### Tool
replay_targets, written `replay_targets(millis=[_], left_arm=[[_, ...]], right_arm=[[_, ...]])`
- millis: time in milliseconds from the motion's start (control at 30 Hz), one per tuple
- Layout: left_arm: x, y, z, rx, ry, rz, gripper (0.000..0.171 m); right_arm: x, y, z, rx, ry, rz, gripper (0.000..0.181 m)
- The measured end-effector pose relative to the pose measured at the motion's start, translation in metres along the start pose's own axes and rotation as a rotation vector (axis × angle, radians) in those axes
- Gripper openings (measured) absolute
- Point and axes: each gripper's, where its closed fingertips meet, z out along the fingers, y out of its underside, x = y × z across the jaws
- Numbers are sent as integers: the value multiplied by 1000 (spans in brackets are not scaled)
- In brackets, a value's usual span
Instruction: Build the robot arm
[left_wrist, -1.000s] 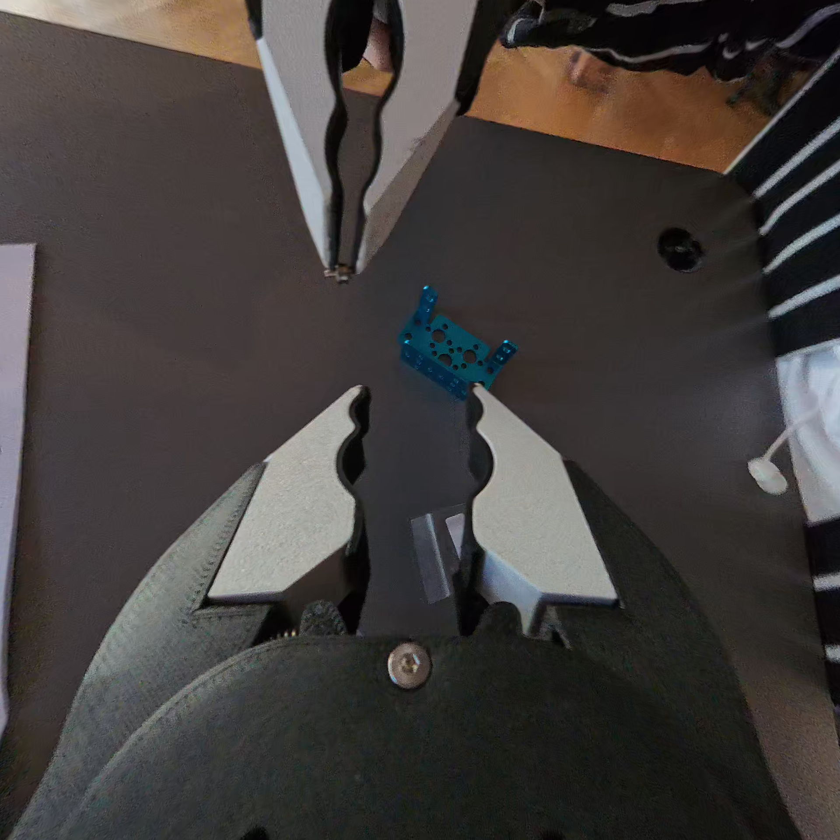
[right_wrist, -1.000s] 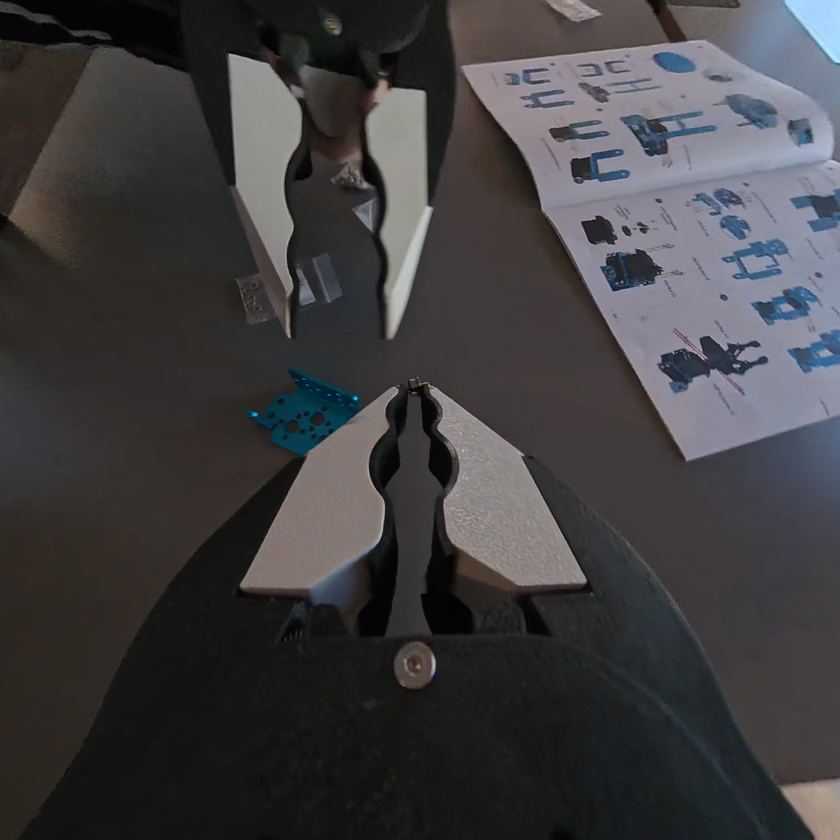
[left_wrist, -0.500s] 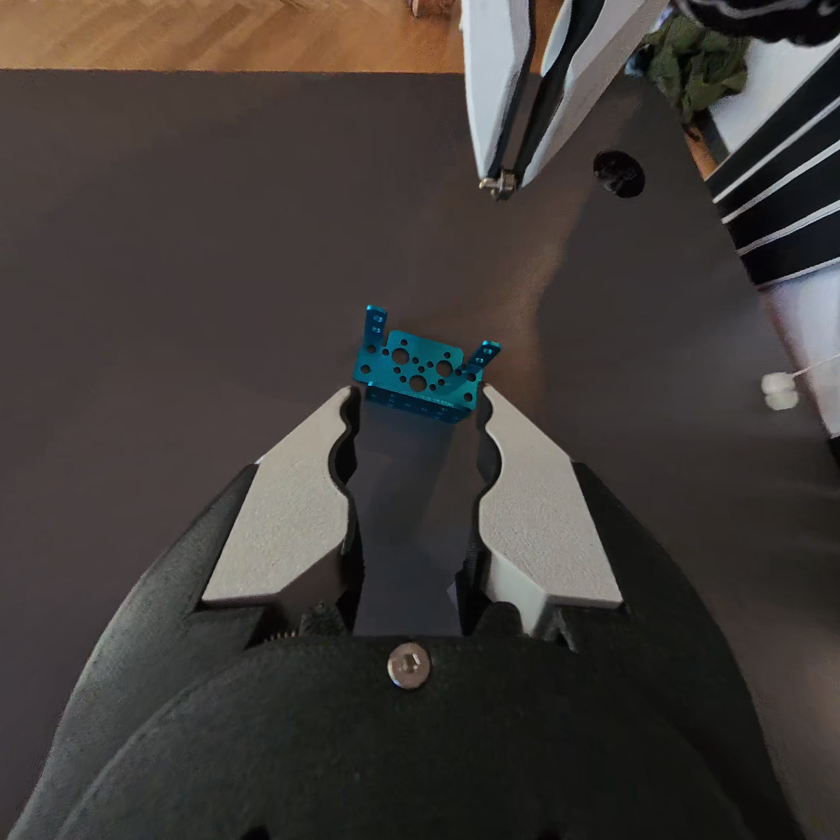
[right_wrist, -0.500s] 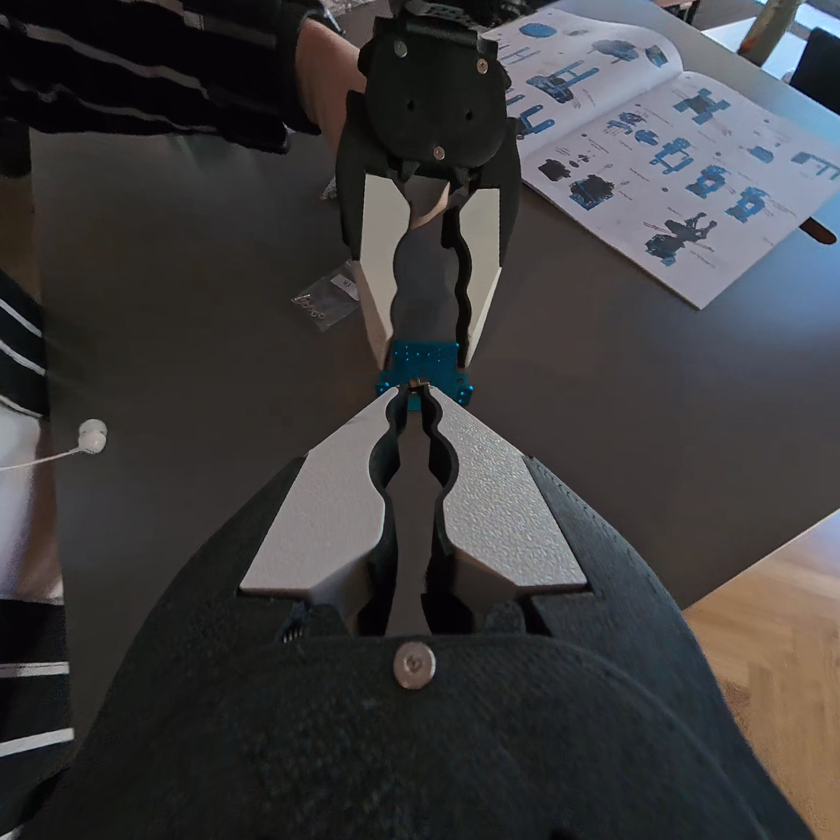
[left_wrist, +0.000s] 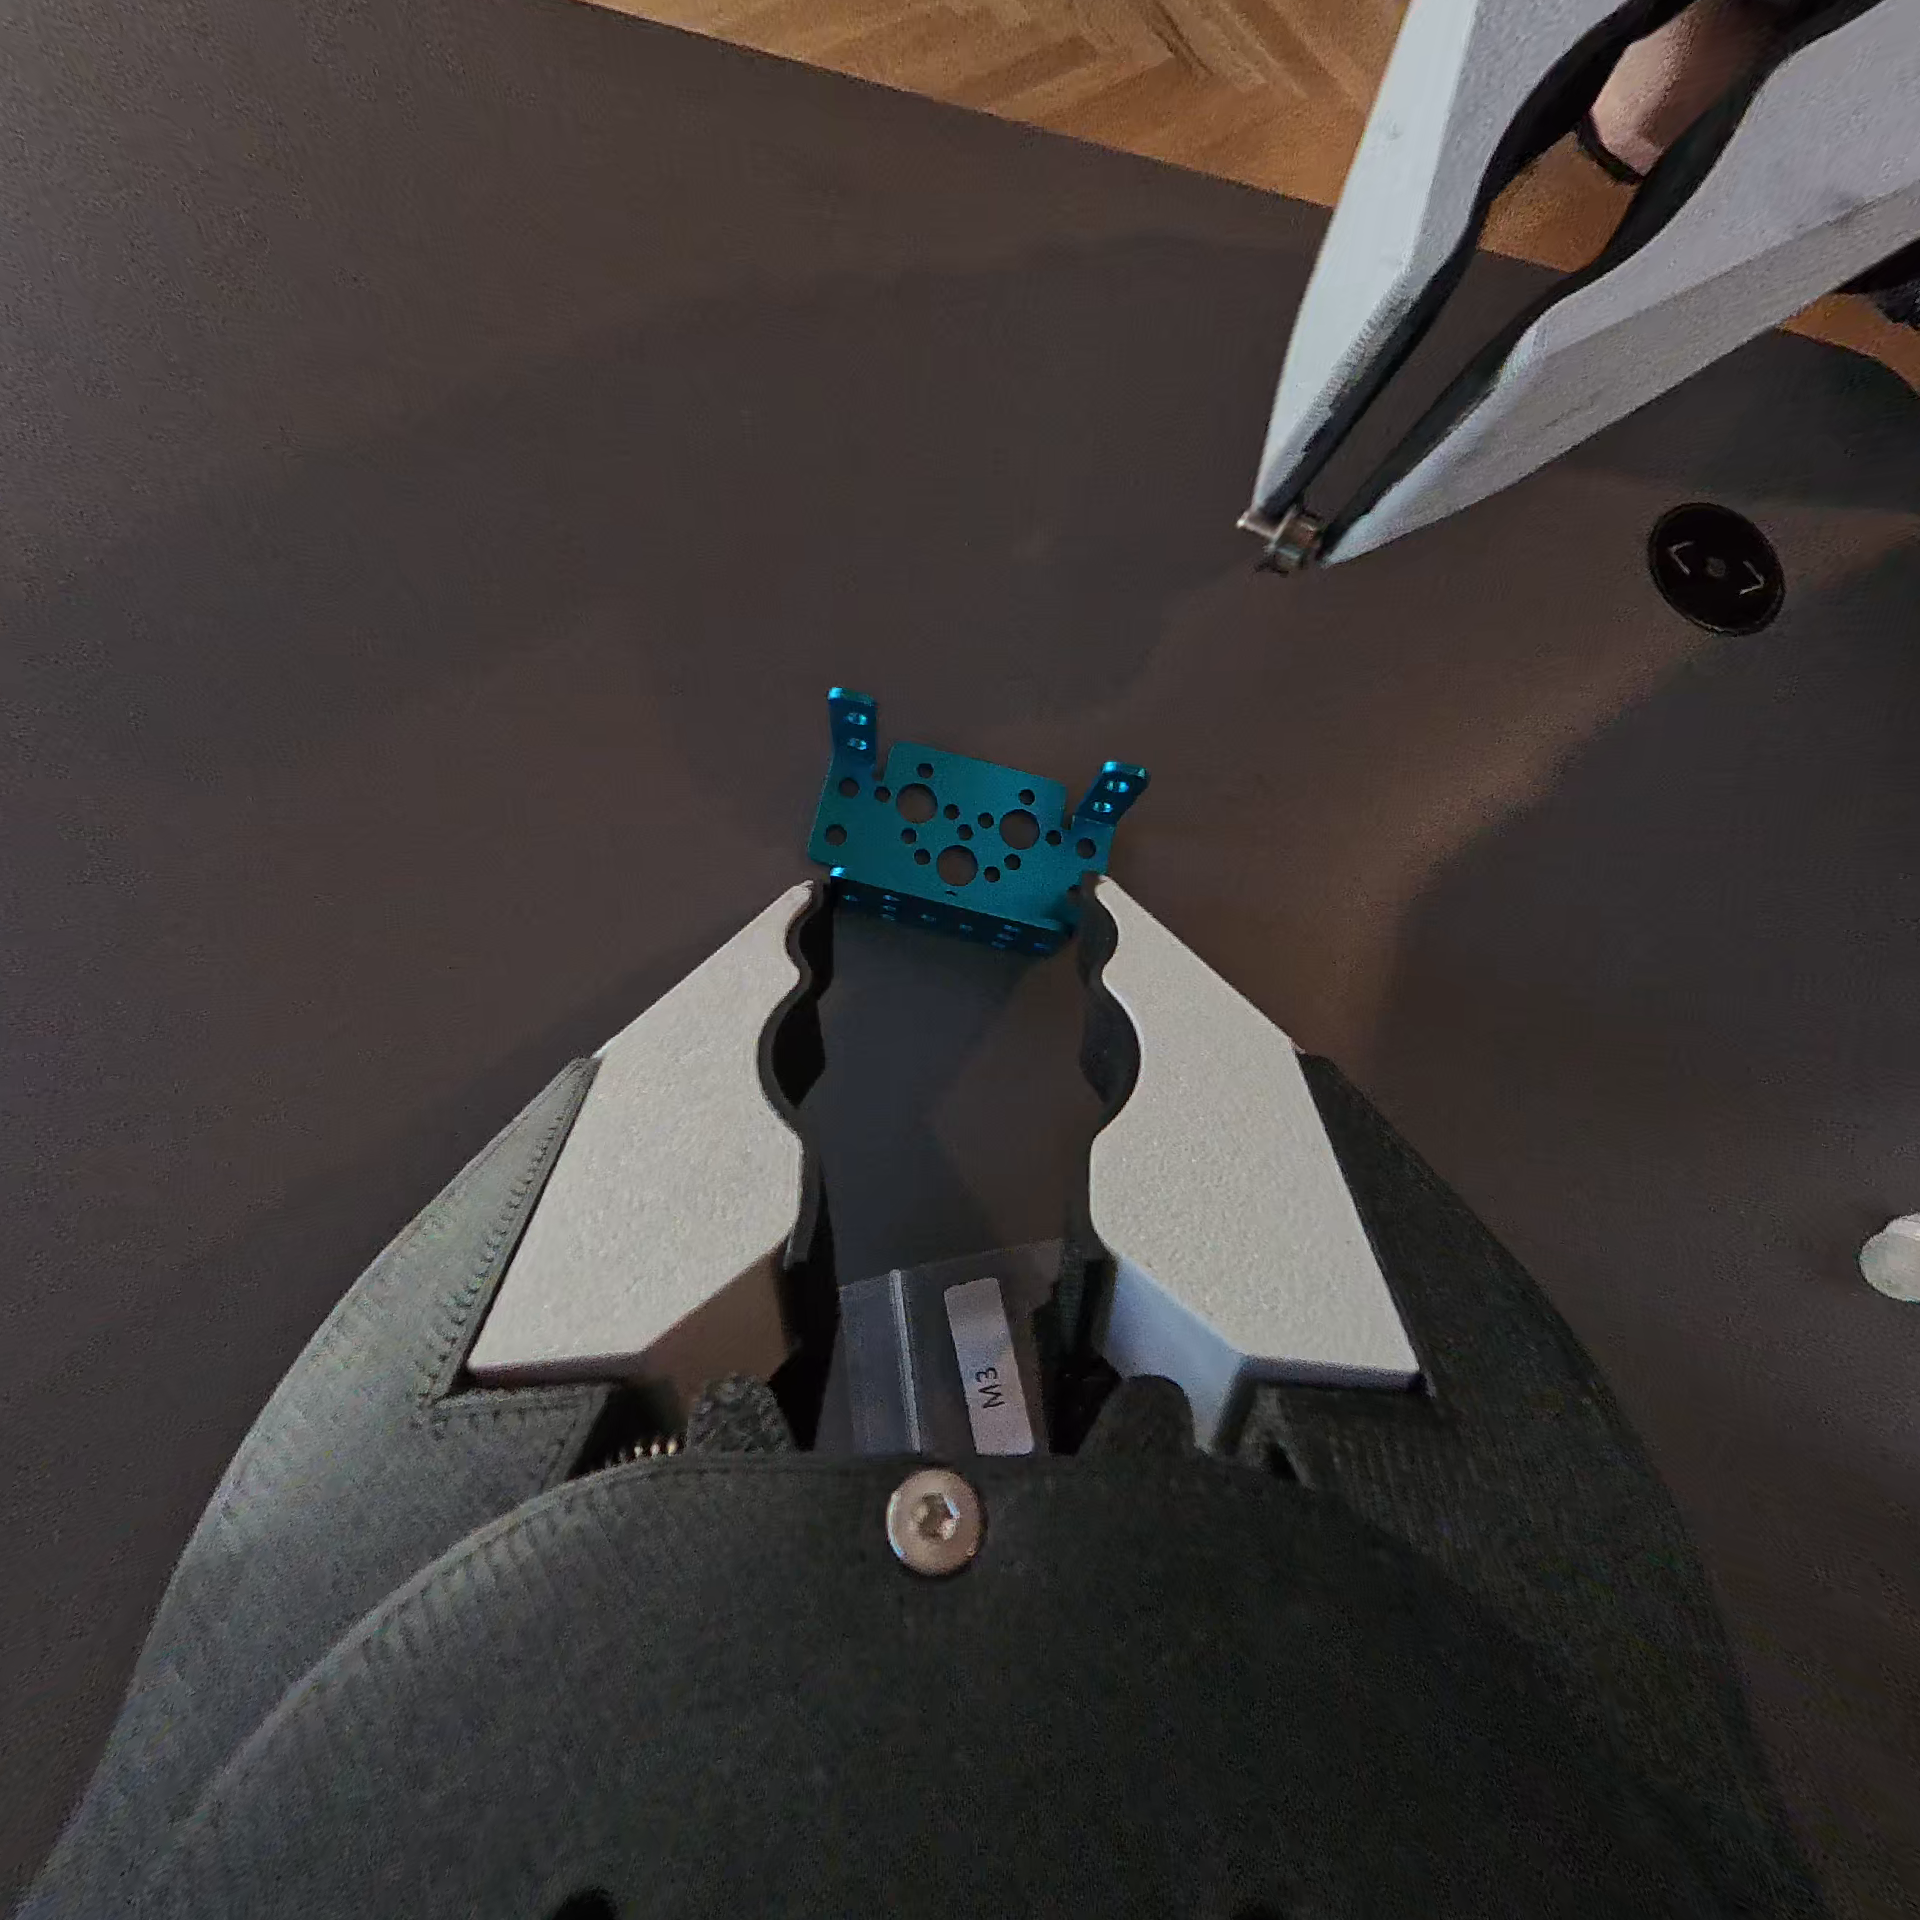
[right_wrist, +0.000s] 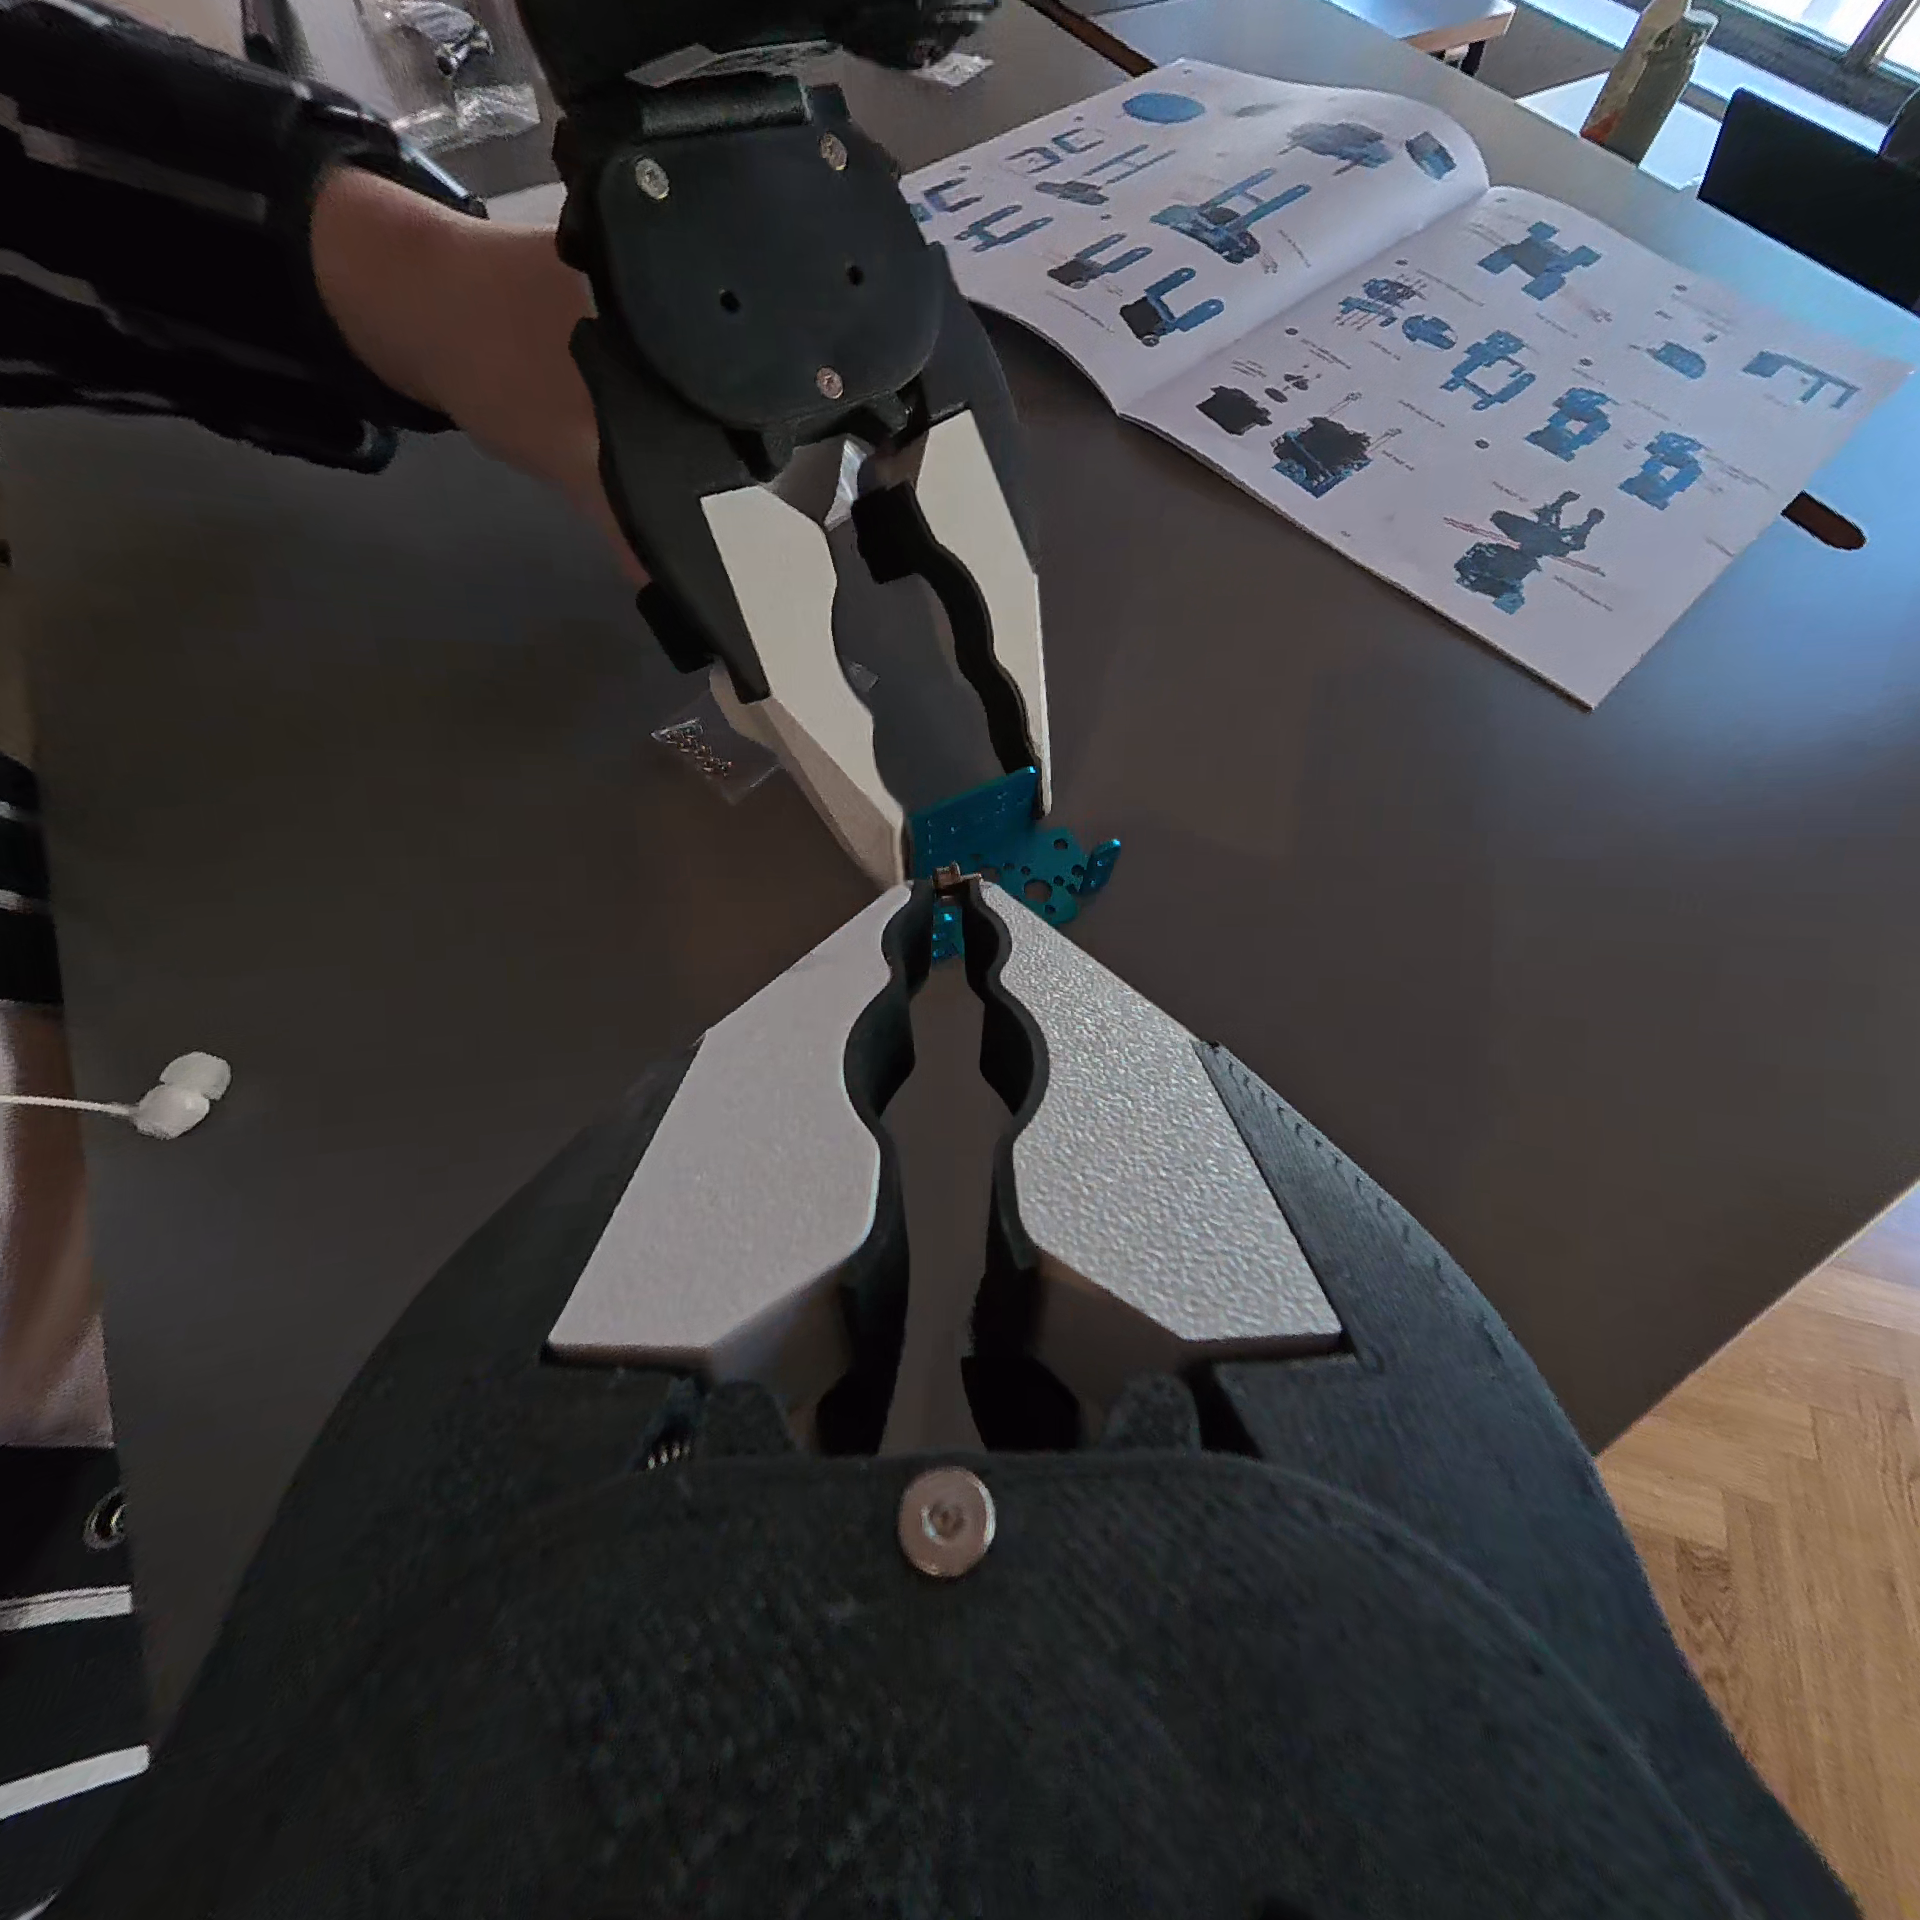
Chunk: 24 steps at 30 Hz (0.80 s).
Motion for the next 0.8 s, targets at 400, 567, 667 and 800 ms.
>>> replay_targets(millis=[400,567,667,800], left_arm=[[0,1,2,36,-79,39,44],[-3,0,2,53,-104,14,44],[2,0,3,60,-82,16,56],[3,2,3,36,-72,77,59]], right_arm=[[8,-8,-1,33,-34,6,5],[10,-7,0,26,-40,7,5],[9,-7,2,26,-44,10,5],[9,-5,5,18,-45,16,5]])
